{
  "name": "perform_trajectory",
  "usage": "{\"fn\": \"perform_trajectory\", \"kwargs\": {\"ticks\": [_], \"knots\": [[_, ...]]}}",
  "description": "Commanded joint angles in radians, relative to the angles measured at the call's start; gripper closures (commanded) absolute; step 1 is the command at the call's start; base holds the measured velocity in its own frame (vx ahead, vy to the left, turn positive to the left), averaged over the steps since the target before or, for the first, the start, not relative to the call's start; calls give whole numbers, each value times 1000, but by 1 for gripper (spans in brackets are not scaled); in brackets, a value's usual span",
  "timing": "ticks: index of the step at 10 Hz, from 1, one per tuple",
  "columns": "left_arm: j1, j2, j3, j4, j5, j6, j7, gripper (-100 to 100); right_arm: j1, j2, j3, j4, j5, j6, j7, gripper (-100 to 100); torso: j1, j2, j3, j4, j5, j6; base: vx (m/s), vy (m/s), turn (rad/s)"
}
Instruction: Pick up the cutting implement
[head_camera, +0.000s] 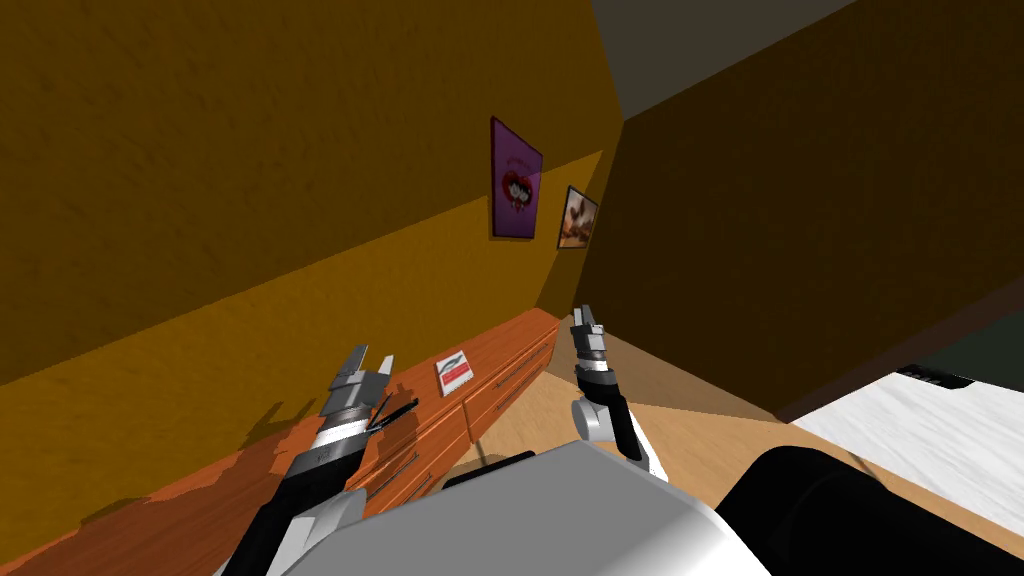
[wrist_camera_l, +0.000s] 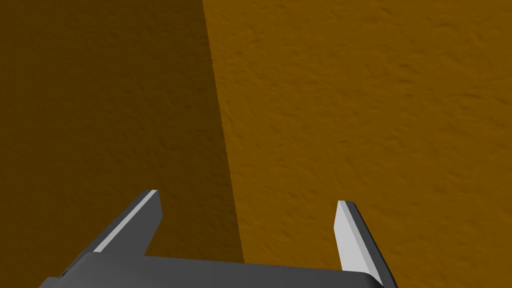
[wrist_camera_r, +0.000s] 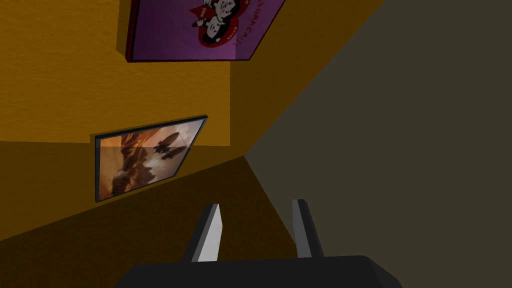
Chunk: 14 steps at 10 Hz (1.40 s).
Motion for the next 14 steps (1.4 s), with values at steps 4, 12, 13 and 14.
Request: {"fn": "perform_trajectory", "kwargs": {"ticks": [4,12,13,14], "knots": [[-6,68,41,117,86,136,24,-100,0,0,0,0,0,0,0,0,0,0,0,0,0,0,-10,15,-177],[-15,158,94,280,197,311,53,-100,0,0,0,0,0,0,0,0,0,-1,0,0,0,0,-4,9,-132],[-18,182,107,325,227,337,61,-100,0,0,0,0,0,0,0,0,0,-1,0,0,0,-1,-2,11,-170],[-18,182,107,325,227,358,61,-100,0,0,0,0,0,0,0,0,0,0,0,0,0,0,-3,12,-111]]}}
